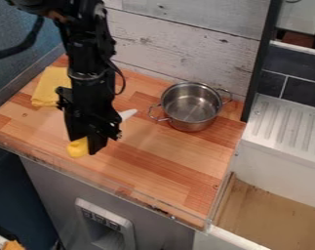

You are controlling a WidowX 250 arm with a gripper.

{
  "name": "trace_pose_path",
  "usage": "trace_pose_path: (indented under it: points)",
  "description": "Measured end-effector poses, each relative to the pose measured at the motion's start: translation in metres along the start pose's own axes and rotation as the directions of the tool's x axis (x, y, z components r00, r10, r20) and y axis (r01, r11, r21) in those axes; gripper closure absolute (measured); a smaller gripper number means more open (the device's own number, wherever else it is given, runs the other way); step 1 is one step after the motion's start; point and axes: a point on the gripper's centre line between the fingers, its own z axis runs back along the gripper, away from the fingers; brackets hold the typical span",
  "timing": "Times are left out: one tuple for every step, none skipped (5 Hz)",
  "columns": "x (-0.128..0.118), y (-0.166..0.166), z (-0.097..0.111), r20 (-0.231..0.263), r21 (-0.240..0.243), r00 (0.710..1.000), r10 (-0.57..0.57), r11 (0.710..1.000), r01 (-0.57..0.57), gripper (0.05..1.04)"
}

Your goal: He takes the knife and puts it on the underside of the table

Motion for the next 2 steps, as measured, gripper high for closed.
trace_pose_path:
  points:
    - [-0.022, 0.017, -0.004, -0.102, 0.031, 0.99, 0.098, 0.995, -0.095, 0.635]
    - [-0.031, 0.023, -0.015, -0.162, 0.059, 0.981, 0.103, 0.994, -0.094, 0.635]
